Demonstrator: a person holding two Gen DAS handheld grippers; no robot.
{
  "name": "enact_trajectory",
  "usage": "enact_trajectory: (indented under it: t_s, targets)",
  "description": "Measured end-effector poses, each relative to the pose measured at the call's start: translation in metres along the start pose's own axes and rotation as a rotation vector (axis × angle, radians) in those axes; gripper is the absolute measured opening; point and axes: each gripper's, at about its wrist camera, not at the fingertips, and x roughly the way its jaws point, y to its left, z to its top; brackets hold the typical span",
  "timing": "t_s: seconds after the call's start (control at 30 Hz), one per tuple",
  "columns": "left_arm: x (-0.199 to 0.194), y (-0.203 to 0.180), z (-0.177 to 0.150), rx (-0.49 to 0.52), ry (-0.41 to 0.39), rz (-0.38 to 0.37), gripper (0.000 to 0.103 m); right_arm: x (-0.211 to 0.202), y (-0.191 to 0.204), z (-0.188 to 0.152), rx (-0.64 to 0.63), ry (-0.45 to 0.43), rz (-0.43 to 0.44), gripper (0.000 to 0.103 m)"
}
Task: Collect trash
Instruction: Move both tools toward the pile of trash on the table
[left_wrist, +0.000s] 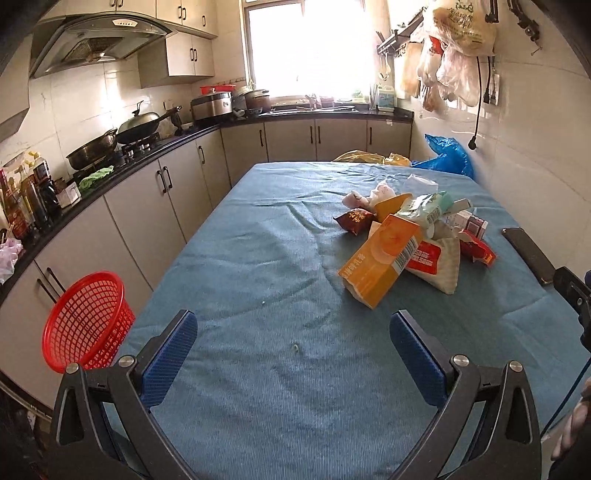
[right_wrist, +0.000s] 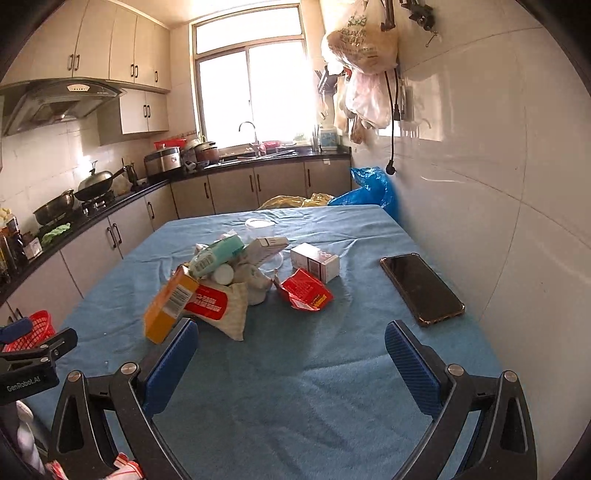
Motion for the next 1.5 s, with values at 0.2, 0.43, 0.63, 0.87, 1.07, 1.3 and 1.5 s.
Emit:
enact_trajectory:
  t_s: [0.2, 0.43, 0.63, 0.87, 1.07, 1.3, 1.5]
  targets:
    - [-0.017, 0.002, -0.006, -0.006, -0.029, -0.007, 0.103, -0.012, 0.003, -0.003, 0.017, 0.015, 0.018, 0.102]
    - [-0.038, 0.008, -0.010, -0.019, -0.064, -0.016, 0.103, -0.027, 0.008, -0.009, 0.009, 0.014, 0.010, 0.102]
    - [-0.051, 0.012, -0.014, -0.030, -0.086, -0.017, 0.103, -0.041, 0.014, -0.011, 0.001, 0.004, 0.007, 0.102]
    - [-0.060, 0.016, -0.018, -0.039, -0.099, -0.027, 0.103, -0.052, 0.018, -0.014, -0.007, -0.002, 0.008, 0.102]
    - [-0.057, 0.018, -0.020, -0.045, -0.084, -0.031, 0.103, -0.051, 0.023, -0.017, -0.027, 0.010, 0.013, 0.102]
    - [-0.038, 0.017, -0.019, -0.042, -0.039, -0.034, 0.103, -0.031, 0.023, -0.018, -0.024, 0.050, 0.020, 0.102]
    - [-0.014, 0.015, -0.017, -0.033, 0.011, -0.034, 0.103, -0.006, 0.014, -0.018, 0.004, 0.099, 0.021, 0.102]
